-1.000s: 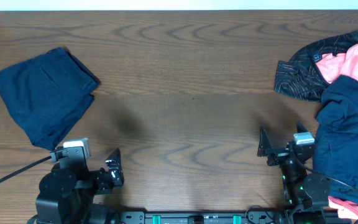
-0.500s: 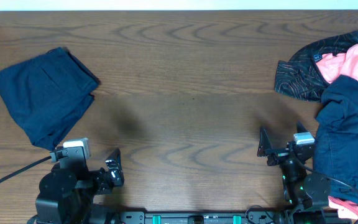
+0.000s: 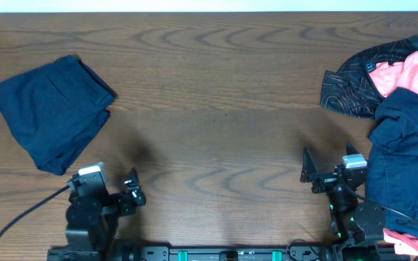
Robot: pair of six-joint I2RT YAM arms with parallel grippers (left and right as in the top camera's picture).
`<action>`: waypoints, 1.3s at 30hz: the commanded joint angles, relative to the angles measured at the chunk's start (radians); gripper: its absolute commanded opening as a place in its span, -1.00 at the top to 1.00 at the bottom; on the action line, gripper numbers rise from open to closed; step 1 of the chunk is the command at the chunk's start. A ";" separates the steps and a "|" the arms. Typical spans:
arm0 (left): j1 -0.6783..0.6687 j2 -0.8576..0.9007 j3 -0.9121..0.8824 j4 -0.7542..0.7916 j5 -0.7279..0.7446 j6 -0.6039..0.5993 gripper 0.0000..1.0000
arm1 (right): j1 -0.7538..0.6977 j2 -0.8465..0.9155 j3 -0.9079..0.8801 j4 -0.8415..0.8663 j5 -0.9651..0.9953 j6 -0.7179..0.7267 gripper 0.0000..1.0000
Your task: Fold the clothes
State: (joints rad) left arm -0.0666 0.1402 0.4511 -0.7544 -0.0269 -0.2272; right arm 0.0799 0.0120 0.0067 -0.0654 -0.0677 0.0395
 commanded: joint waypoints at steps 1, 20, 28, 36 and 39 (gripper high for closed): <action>0.006 -0.092 -0.117 0.106 -0.011 0.019 -0.96 | 0.006 -0.007 -0.001 -0.005 -0.007 -0.018 -0.99; 0.011 -0.138 -0.447 0.685 -0.010 0.023 -0.96 | 0.006 -0.007 -0.001 -0.005 -0.007 -0.018 -0.98; 0.011 -0.136 -0.447 0.685 -0.010 0.023 -0.96 | 0.006 -0.007 -0.001 -0.005 -0.007 -0.018 -0.99; 0.011 -0.136 -0.447 0.685 -0.010 0.023 -0.96 | 0.006 -0.007 -0.001 -0.005 -0.008 -0.018 -0.98; 0.011 -0.136 -0.447 0.685 -0.010 0.023 -0.96 | 0.006 -0.007 -0.001 -0.005 -0.008 -0.018 -0.98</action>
State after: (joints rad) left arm -0.0605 0.0101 0.0307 -0.0429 -0.0299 -0.2268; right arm 0.0803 0.0116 0.0067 -0.0650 -0.0704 0.0395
